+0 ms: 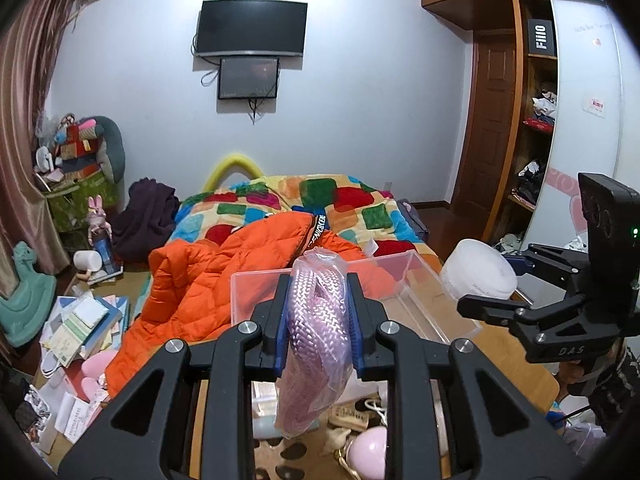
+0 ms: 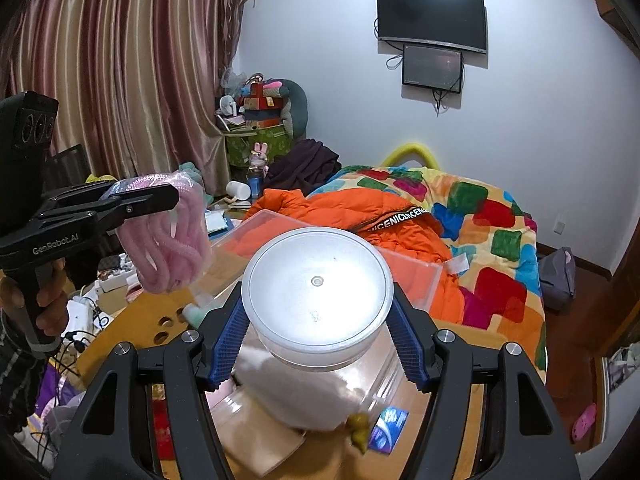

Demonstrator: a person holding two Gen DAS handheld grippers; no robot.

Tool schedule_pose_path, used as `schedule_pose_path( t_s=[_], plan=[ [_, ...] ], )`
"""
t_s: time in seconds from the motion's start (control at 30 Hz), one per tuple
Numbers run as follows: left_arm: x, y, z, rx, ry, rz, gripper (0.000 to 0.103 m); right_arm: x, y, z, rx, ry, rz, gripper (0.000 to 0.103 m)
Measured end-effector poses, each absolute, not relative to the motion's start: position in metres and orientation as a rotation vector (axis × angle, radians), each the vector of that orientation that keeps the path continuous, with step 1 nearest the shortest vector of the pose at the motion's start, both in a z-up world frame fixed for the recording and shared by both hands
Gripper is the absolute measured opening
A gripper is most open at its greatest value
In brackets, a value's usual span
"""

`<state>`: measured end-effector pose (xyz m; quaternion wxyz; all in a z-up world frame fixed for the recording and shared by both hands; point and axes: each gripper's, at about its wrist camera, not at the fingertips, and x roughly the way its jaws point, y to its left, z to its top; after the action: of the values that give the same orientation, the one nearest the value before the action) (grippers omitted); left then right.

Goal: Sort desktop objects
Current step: 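Lower the pink cord and white container into the bin and open both tools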

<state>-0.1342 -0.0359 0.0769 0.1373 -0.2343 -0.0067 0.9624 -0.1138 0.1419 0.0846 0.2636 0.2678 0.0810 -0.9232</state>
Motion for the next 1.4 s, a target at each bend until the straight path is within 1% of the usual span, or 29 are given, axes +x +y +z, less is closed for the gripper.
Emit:
schedule_pose_path(
  t_s=[0.47,0.67,0.83,1.0,1.17,1.4],
  plan=[
    [-0.190,-0.031,0.053,-0.794,-0.039,2.729,0.024,-0.184,0.126,0.054,0.851,0.257,-2.419,0.062],
    [-0.207,-0.027,0.038,-0.853,-0.007,2.717,0.024,-0.205,0.123,0.033,0.944,0.282,-2.385,0.062],
    [-0.221,-0.029,0.020,-0.927,0.013,2.720,0.024,-0.213,0.117,0.023,0.998,0.337,-2.364,0.062],
    [-0.226,-0.022,0.005,-0.961,0.099,2.730,0.024,-0.217,0.109,0.017,1.031,0.417,-2.351,0.062],
    [-0.229,-0.020,-0.002,-0.987,0.101,2.700,0.024,-0.221,0.102,0.009,1.102,0.480,-2.310,0.062],
    [-0.228,-0.014,0.004,-0.974,0.122,2.689,0.025,-0.224,0.102,0.008,1.145,0.466,-2.279,0.063]
  ],
)
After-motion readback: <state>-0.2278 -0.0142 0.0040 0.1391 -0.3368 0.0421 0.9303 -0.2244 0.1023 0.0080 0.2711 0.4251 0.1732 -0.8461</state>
